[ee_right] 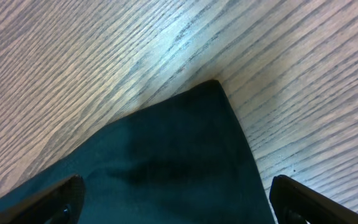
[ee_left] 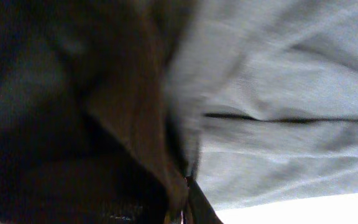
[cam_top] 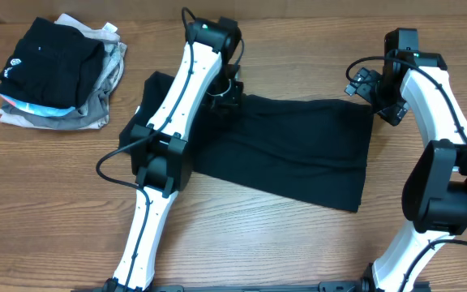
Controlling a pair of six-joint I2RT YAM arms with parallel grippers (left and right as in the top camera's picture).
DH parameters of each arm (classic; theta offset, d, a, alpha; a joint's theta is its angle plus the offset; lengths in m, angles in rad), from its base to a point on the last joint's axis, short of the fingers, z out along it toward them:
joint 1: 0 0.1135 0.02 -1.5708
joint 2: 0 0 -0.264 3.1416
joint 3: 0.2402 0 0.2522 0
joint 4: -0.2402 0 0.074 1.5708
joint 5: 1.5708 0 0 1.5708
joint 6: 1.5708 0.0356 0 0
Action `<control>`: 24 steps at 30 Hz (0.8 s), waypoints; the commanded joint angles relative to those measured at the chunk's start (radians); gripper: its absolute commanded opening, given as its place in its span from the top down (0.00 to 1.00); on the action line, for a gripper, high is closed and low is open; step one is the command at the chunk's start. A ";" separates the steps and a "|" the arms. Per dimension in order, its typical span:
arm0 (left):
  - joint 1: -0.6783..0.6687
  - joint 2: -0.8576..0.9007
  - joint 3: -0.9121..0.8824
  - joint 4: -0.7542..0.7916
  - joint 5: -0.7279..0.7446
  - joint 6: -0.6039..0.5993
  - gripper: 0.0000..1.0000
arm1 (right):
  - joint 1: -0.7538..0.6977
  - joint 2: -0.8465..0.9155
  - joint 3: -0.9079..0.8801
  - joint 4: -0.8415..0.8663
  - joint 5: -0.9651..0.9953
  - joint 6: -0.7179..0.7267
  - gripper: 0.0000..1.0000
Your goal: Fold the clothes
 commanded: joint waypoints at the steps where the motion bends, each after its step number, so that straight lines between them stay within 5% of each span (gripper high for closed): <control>1: -0.051 -0.047 -0.007 -0.003 0.076 -0.013 0.77 | -0.010 -0.004 0.007 0.003 -0.001 0.039 0.00; 5: -0.082 -0.047 -0.008 -0.003 0.071 -0.012 0.55 | -0.025 -0.004 0.007 0.006 -0.006 0.050 0.00; 14: -0.091 -0.064 -0.010 -0.003 0.002 0.004 0.58 | -0.063 -0.004 0.007 0.006 -0.050 0.049 0.00; 20: -0.032 -0.175 -0.008 -0.003 0.071 0.011 0.44 | -0.066 -0.004 0.007 0.026 -0.079 0.050 0.00; 24: -0.023 -0.278 -0.008 0.000 0.034 0.040 0.25 | -0.064 -0.004 0.007 0.053 -0.112 0.051 0.00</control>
